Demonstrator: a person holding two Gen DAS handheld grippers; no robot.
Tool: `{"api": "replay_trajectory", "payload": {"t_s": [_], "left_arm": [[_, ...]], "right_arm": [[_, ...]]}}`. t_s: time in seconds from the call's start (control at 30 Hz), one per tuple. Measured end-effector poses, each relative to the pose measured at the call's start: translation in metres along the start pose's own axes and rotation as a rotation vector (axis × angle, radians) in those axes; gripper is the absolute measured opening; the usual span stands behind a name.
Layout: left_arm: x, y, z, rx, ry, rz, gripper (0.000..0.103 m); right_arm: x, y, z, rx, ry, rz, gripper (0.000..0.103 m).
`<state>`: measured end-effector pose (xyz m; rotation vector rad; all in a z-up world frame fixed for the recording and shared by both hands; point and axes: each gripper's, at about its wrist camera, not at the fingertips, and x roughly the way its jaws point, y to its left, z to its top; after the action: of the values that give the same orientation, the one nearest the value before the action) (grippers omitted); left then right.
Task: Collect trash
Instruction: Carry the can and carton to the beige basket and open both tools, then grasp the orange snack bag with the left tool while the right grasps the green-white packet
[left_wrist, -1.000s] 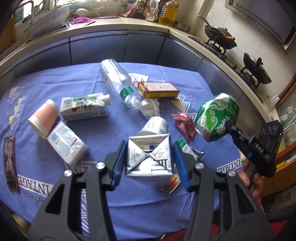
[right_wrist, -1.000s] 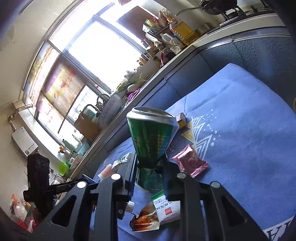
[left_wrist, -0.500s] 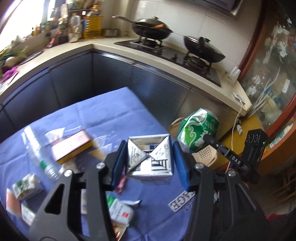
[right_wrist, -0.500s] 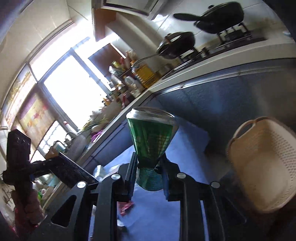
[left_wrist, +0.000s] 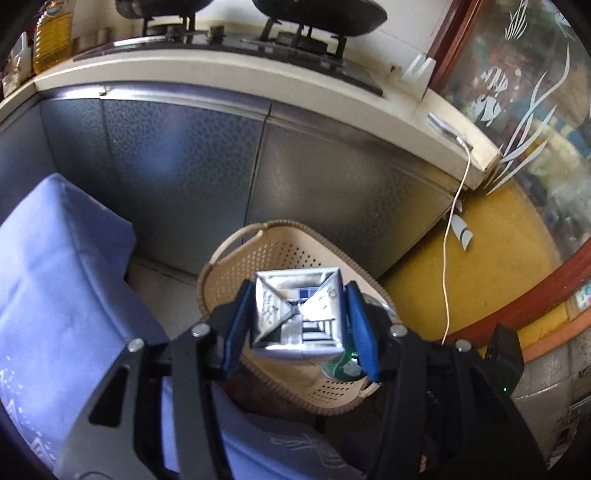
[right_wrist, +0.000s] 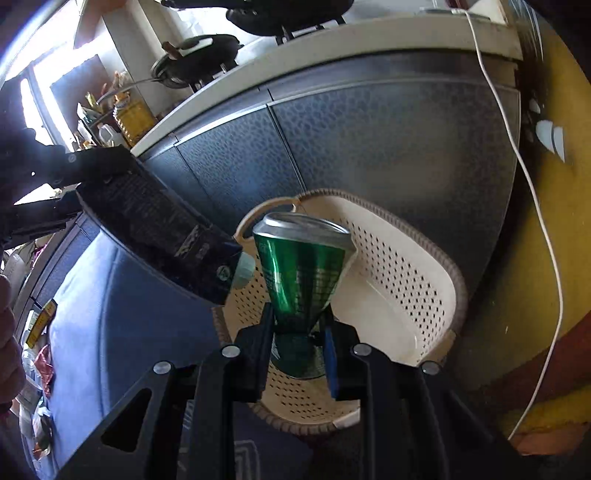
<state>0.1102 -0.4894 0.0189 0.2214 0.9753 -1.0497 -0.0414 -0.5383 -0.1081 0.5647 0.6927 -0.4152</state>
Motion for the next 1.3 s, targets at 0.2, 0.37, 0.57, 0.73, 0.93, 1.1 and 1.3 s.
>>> {"api": "replay_trajectory", "payload": {"t_s": [0.2,0.37,0.57,0.73,0.93,1.1,1.3], "left_arm": [[0.055,0.0,-0.017,-0.031,0.059,0.071,0.049],[0.043,-0.003,-0.021,-0.041,0.004,0.093,0.076],[-0.049,-0.02,-0.039,0.081,-0.251,0.157,0.094],[-0.151,-0.003,-0.083,0.068,-0.408,0.187,0.097],[-0.26,0.067,-0.171,-0.055,-0.457,0.279,0.097],[-0.328,0.131,-0.254,-0.205,-0.462,0.464,0.097],[-0.362,0.178,-0.319,-0.299,-0.444,0.605,0.089]], "right_arm": [[0.017,-0.016,-0.024,0.102,0.042,-0.015,0.04],[0.003,-0.013,-0.024,0.123,-0.021,-0.032,0.054],[-0.051,-0.002,-0.008,0.153,-0.185,-0.043,0.074],[-0.091,0.035,-0.003,0.106,-0.279,0.072,0.091],[-0.097,0.12,-0.012,-0.106,-0.212,0.264,0.085],[-0.083,0.199,-0.046,-0.266,-0.065,0.403,0.052],[-0.072,0.274,-0.099,-0.431,0.101,0.494,0.04]]}}
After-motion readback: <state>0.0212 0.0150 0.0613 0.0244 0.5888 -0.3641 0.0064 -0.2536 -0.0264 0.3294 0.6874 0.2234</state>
